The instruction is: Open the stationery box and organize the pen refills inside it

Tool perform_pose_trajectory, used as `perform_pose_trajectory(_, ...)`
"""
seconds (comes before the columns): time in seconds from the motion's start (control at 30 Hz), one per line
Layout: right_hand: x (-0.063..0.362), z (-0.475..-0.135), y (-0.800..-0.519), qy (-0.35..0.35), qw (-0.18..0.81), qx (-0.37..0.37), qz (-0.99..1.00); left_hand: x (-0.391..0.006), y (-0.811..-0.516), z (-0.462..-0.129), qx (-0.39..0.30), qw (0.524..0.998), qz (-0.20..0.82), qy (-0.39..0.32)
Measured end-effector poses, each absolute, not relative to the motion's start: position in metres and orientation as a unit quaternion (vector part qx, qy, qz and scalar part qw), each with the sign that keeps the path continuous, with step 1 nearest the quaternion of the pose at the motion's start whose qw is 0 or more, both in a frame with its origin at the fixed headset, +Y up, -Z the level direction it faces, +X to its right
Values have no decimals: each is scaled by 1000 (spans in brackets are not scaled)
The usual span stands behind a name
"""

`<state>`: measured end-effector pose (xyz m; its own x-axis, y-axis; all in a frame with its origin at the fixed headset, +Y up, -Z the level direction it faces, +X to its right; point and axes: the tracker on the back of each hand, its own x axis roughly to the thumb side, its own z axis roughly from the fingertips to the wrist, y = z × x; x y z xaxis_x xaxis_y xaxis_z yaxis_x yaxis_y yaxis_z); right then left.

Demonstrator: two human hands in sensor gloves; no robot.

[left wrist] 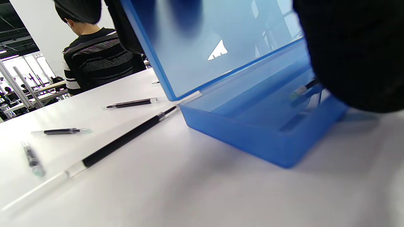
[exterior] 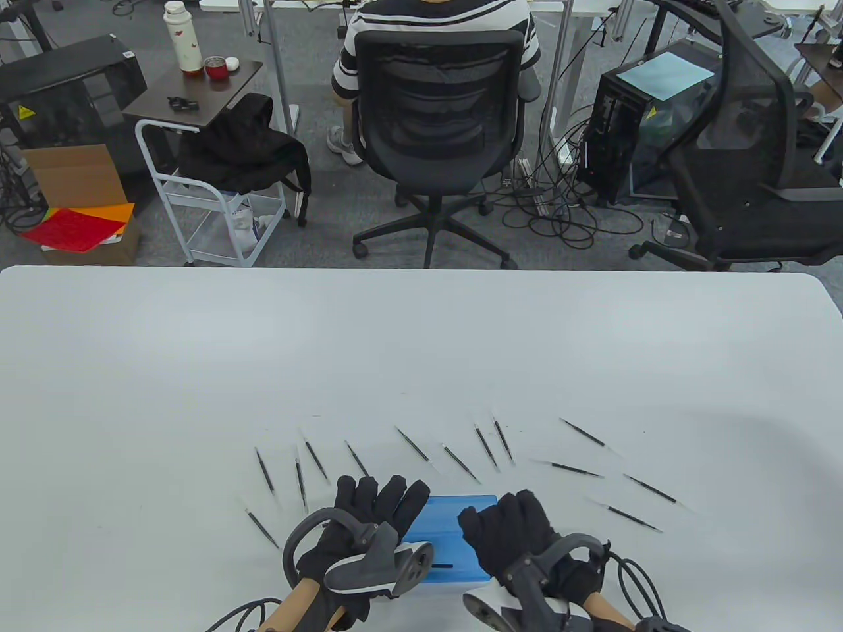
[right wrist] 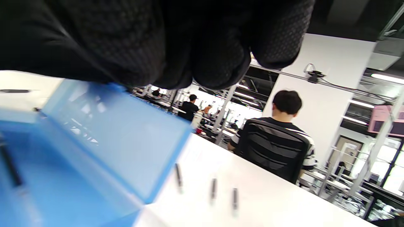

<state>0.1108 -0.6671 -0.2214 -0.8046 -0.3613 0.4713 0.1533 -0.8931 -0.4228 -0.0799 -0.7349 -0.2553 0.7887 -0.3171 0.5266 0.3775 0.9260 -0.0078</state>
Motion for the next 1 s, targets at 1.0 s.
perform_pose_trajectory(1.0, 270, -302, -745, -9, 187, -111, -976, -80, -734, -256, -56, 944, -186, -267)
